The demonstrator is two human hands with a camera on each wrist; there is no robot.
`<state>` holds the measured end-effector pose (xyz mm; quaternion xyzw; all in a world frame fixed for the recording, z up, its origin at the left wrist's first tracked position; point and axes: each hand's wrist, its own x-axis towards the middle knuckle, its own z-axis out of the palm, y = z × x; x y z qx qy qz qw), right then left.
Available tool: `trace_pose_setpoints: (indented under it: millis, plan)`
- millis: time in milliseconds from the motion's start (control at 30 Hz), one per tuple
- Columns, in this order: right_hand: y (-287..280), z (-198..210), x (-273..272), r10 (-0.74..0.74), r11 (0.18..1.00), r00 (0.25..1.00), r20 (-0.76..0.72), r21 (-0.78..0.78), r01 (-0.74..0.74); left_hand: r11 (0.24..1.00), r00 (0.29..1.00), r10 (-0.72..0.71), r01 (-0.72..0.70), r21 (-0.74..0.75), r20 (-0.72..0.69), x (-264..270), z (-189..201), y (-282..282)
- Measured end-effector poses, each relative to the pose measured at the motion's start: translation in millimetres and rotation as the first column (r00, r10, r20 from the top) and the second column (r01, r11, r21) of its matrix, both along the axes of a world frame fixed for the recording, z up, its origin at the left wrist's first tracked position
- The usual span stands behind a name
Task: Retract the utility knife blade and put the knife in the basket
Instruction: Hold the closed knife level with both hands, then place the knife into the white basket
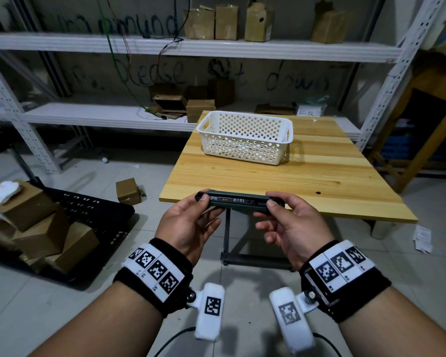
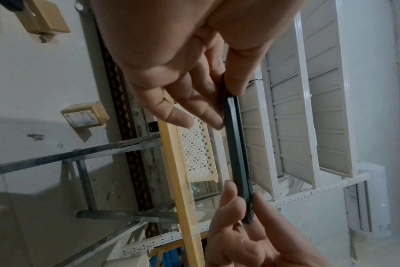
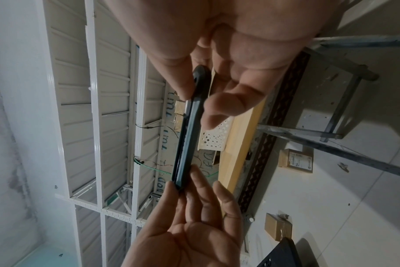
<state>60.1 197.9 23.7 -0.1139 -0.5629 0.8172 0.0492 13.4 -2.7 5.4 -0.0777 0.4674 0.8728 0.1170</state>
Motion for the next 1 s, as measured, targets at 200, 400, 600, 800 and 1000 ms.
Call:
trace_pose_setpoints:
  millis: [200, 400, 600, 800, 1000]
  plan:
    - [2.3, 2.4, -1.7, -0.054, 0.997, 0.998, -0.037, 0.045, 0.056, 1.0, 0.998, 0.022, -0.021, 0.019, -0.06, -0.2, 8.9, 0.9]
    - [10.0, 28.1, 5.9, -0.072, 0.993, 0.989, -0.126, 0.087, 0.083, 0.998, 0.987, 0.064, -0.058, 0.039, -0.151, -2.7, 27.9, 3.6]
    - [18.5, 47.1, 5.1, -0.067, 0.989, 0.984, -0.166, 0.122, 0.088, 0.996, 0.965, -0.002, -0.022, -0.087, -0.262, -8.6, 52.2, 5.6]
    - [36.1, 68.3, -20.8, -0.048, 0.935, 0.981, -0.186, 0.337, 0.11, 0.922, 0.916, -0.109, -0.052, -0.384, -0.386, -42.6, 75.5, 9.0]
    - [53.9, 68.4, -64.9, -0.022, 0.807, 0.983, -0.181, 0.578, 0.124, 0.821, 0.903, -0.208, -0.047, -0.57, -0.375, -104.0, 81.9, 20.4]
